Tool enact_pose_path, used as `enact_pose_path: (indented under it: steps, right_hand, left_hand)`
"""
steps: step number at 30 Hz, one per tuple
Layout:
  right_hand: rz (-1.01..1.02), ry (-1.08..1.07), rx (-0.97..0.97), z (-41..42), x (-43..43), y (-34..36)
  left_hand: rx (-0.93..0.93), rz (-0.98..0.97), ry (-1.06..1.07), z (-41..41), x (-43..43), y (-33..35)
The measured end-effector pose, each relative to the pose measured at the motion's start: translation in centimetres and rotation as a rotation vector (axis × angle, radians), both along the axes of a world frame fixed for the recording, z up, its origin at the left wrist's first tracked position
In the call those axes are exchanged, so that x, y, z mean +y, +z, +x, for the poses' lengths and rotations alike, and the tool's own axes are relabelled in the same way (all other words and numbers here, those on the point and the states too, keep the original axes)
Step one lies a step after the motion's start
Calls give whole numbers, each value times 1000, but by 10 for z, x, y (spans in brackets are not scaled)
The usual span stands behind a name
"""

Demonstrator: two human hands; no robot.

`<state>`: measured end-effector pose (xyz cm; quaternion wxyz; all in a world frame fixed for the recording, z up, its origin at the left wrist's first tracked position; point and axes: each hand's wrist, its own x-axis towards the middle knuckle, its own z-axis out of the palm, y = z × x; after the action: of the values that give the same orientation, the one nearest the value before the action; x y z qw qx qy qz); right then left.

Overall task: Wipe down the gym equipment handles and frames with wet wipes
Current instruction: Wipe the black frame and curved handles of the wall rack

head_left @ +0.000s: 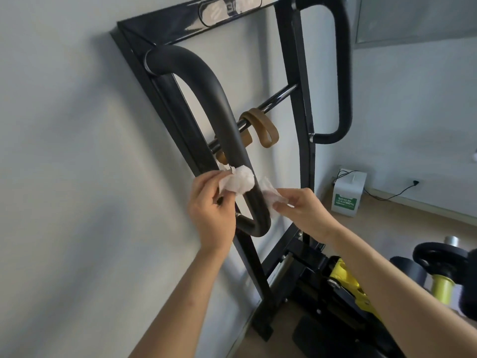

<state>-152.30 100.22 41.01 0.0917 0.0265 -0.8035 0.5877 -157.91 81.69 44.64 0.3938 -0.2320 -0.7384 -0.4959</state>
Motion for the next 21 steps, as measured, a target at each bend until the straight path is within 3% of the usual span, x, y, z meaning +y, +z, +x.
enact_pose_path:
  steps: [4,8,12,17,21]
  right_hand:
    - [-400,51,1,2,-7,15]
    - [-466,33,85,-3,-13,21]
    - [-486,29,2,-3,-17,9]
    - [-181,-78,25,-8,-16,-22]
    - [-113,-194,27,-5,-15,-31]
  left_hand:
    - [-341,138,-48,-7,-3,24]
    - [-778,513,-383,14,5,45]
    - [-735,334,-395,19,5,48]
    - [-592,143,-237,5,0,38]
    - [-566,25,-214,1,-7,20]
